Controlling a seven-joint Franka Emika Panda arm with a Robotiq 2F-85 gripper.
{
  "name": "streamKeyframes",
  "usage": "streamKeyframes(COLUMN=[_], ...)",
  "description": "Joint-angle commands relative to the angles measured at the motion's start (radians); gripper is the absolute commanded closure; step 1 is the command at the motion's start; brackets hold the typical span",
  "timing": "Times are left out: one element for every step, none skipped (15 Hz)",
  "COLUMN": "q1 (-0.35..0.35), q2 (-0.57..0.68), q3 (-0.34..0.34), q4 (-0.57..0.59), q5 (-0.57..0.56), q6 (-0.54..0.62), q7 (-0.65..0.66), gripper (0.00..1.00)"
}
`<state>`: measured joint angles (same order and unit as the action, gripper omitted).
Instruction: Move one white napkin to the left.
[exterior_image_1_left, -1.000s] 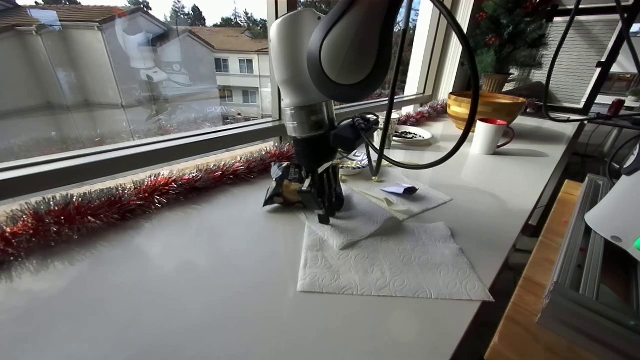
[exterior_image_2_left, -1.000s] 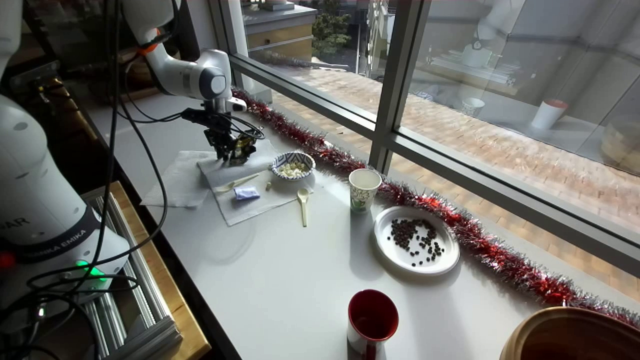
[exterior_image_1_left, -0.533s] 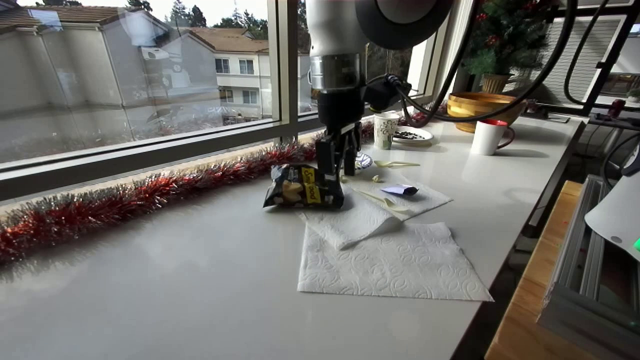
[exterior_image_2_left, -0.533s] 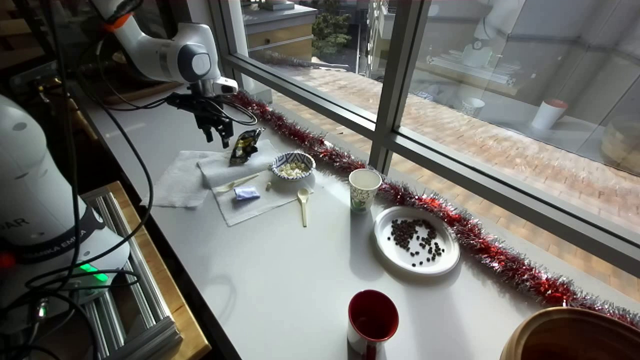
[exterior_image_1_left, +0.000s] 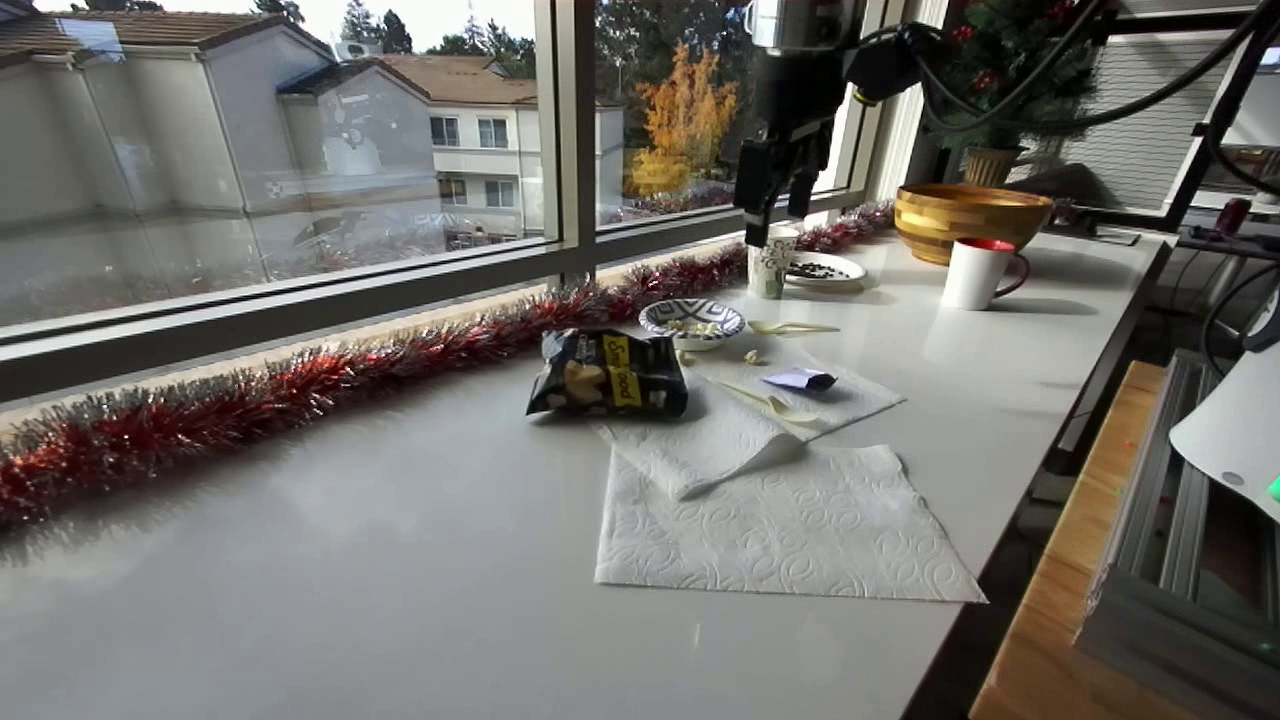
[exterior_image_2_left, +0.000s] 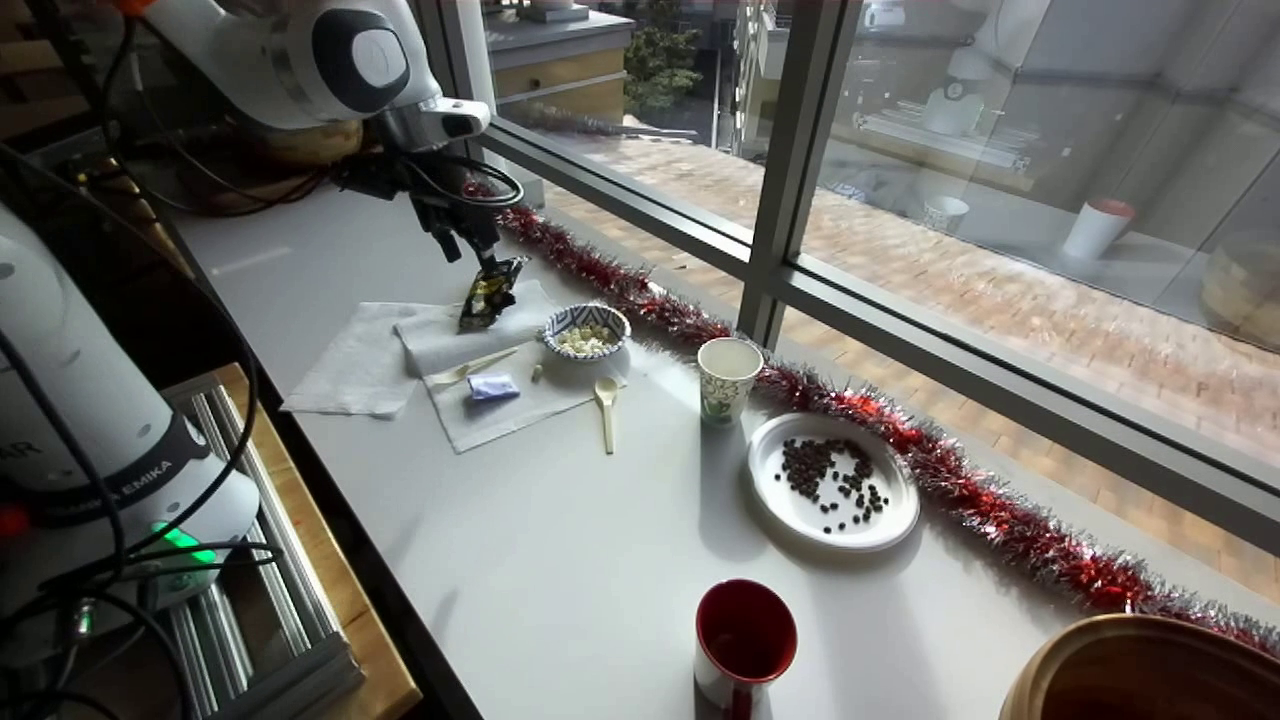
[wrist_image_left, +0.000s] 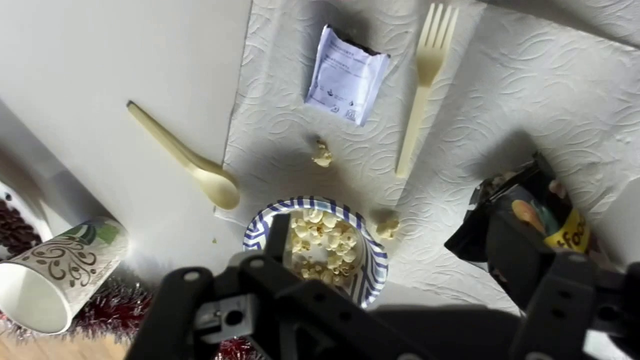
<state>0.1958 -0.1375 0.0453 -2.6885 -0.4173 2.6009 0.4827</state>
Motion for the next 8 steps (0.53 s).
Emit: streamKeyframes(q1=[-0.177, -0.226, -0.271, -0.246, -0.280, -0.299, -0.304, -0.304], q2=[-0.221, -0.194, -0.214, -0.164, -0.186, -0.198, -0.201, -0.202], q3=[0.013, 0.014, 0.007, 0.041, 0.037, 0.035, 0.034, 0.036], q4=[-0.135, -0.062, -0.067, -0.065, -0.061, -0.057, -0.057, -0.057], q5=[-0.087, -0.080, -0.068, -0.027, -0.028, -0.027, -0.027, -0.027], q6=[-0.011, -0.021, 0.006, 0.000, 0.000, -0.001, -0.001, -0.001], q7=[0.064, 0.051, 0.041, 0.003, 0.001, 0.000, 0.000, 0.001], gripper=[0.00, 0.00, 0.00, 0.00, 0.00, 0.00, 0.00, 0.00])
